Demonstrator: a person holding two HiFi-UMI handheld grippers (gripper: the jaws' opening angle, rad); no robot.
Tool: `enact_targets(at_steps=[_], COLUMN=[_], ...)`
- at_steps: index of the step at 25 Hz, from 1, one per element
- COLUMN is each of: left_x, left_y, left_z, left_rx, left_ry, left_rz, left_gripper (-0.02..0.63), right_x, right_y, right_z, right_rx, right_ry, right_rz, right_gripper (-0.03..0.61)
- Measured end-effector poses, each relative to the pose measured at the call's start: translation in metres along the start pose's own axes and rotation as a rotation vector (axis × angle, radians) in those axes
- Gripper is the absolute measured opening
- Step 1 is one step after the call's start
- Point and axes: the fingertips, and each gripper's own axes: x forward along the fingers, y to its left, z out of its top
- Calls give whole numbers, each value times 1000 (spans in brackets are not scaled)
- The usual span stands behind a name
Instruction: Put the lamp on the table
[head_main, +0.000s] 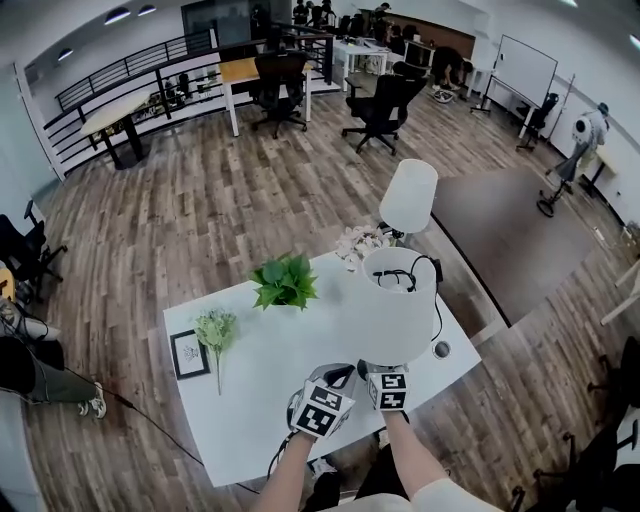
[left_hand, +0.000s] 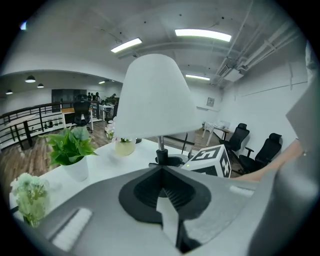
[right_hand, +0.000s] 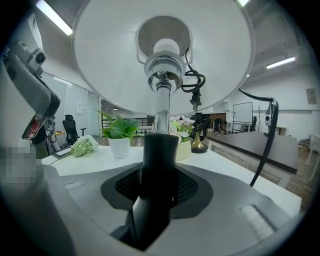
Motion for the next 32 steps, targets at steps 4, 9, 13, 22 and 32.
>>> enact_targets(at_steps=[4, 9, 13, 22, 32], left_x=[-1, 0, 2, 0, -2], left_y=[-13, -31, -42, -51, -59], left_z=[5, 6, 7, 5, -6], left_rx=[7, 26, 62, 19, -35], left_ry=[-24, -17, -9, -24, -32], left_rz=[-8, -44, -66, -68, -63], left_gripper=[0, 0, 0, 0, 0], right_x=[-3, -12, -17, -21, -25], right_y=[-1, 1, 2, 1, 4], right_z=[-12, -21, -27, -31, -34], right_rx=[14, 15, -5, 2, -45], right_ry=[9, 12, 9, 32, 50], right_rz=[-6, -7, -1, -1, 11], right_gripper=[164, 164, 164, 167, 173])
